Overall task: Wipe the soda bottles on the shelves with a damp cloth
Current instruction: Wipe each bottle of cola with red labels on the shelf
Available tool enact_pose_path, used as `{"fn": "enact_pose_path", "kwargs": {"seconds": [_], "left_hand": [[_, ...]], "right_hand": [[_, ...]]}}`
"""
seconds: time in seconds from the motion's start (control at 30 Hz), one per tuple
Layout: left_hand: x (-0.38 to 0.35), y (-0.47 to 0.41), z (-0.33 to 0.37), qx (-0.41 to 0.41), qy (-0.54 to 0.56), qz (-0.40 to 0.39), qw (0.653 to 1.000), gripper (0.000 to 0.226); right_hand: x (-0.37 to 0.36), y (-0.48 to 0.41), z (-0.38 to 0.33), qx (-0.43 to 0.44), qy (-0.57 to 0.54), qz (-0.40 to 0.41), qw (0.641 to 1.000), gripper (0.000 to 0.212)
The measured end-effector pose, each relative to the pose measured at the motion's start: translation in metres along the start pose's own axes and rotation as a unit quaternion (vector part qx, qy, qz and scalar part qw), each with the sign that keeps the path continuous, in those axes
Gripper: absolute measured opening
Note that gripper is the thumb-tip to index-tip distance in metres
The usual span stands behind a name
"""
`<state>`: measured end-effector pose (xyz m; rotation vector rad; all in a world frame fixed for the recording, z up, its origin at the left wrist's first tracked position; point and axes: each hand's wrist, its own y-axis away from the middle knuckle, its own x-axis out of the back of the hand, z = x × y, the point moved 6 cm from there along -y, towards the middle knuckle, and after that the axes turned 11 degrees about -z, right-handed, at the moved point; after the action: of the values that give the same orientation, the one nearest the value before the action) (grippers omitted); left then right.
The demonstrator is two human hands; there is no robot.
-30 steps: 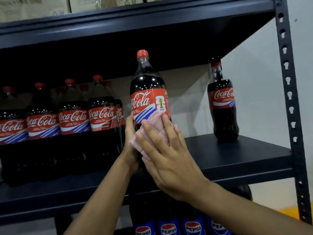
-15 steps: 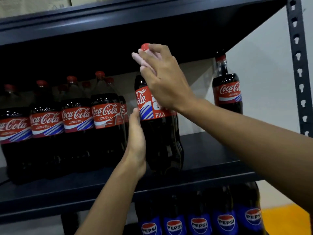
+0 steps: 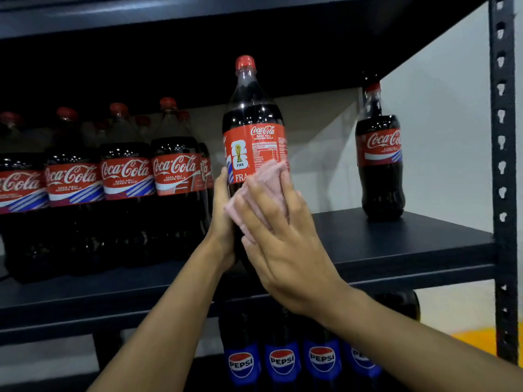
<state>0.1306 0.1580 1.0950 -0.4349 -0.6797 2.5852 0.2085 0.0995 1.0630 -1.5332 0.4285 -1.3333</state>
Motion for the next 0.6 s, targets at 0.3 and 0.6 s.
{"fn": "enact_pose_path", "kwargs": {"seconds": [0.3, 0.6], "left_hand": [[0.012, -0.001, -0.002, 0.063, -0.048, 0.017, 0.997, 0.076], [-0.002, -0.003, -0.002, -0.028, -0.056, 0.063, 0.996, 0.076]], "right_hand": [[0.073, -0.112, 0.042, -0.01, -0.133, 0.065, 0.989, 0.058], [0.079, -0.129, 0.043, -0.015, -0.171, 0.08, 0.982, 0.055]]}}
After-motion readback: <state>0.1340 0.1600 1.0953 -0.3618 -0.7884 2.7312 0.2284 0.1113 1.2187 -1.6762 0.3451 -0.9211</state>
